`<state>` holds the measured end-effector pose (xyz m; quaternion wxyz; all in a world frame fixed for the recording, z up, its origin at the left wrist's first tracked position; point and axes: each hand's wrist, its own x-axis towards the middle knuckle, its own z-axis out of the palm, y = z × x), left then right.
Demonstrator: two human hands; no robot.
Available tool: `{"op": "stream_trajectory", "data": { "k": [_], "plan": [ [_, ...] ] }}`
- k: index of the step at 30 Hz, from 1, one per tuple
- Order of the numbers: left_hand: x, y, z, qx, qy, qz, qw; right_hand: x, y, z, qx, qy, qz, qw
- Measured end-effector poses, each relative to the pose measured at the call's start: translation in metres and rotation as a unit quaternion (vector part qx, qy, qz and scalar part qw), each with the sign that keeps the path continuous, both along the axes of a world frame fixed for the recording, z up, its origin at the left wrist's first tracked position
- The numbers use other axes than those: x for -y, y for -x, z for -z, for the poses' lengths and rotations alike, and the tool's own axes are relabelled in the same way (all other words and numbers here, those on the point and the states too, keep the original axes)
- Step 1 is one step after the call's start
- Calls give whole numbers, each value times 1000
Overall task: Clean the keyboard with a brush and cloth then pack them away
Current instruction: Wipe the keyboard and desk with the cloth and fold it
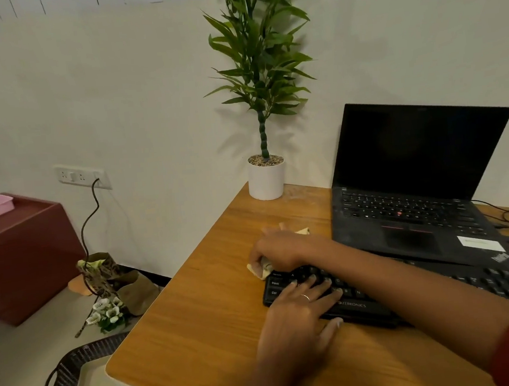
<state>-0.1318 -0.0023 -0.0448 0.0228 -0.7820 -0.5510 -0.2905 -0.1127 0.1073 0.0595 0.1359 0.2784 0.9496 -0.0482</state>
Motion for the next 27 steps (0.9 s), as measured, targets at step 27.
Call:
{"op": "stream_trajectory", "data": {
  "k": [27],
  "plan": [
    [4,0,-9,3,15,-5,1000,-44,-92,-7,-52,6,162,985]
  ]
}}
